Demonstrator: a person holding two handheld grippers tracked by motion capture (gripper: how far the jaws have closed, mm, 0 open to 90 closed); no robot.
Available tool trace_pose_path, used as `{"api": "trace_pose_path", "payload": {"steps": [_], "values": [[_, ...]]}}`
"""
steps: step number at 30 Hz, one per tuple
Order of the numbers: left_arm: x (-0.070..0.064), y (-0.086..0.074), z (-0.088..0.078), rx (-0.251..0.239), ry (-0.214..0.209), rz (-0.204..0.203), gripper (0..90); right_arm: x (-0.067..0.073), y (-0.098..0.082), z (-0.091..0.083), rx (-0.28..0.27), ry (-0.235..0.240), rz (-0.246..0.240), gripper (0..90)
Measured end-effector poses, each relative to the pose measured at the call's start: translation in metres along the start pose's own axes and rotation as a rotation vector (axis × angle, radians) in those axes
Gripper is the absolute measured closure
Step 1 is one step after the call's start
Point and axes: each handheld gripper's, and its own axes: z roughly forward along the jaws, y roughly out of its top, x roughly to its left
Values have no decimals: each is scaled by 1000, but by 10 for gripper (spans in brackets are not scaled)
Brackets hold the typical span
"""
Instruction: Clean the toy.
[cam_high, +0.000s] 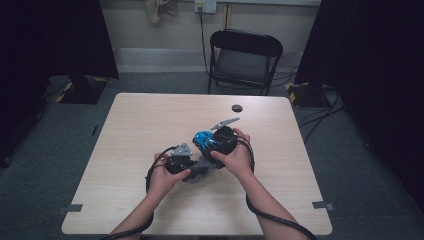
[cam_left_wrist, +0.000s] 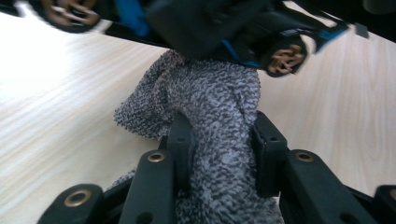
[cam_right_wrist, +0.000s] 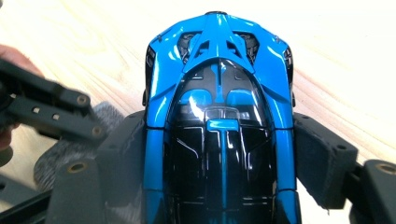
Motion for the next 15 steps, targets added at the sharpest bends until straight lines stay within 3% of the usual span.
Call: {"api": "trace_pose_path", "payload": {"steps": [4, 7, 9, 10, 11, 12, 13, 15], "values": [[-8, -2, 5, 37, -27, 26, 663, -3, 0, -1, -14, 6, 24, 263], [-6, -3, 4, 38, -19, 16, 662, -4, -1, -4, -19, 15, 29, 263], [1, -2, 0, 46, 23, 7, 662, -5, -1, -8, -21, 15, 22, 263], [9, -1, -6, 44, 63, -8, 662, -5, -2, -10, -19, 19, 18, 263], [9, -1, -6, 44, 63, -8, 662, -5, -2, -11, -21, 16, 13, 263], [23, 1, -16, 41, 142, -30, 662, -5, -2, -14, -22, 15, 9, 263], [23, 1, -16, 41, 142, -30, 662, -5, -2, -14, -22, 15, 9, 263], [38, 3, -25, 28, 191, -59, 661, -5, -3, -17, -26, 18, 6, 263]]}}
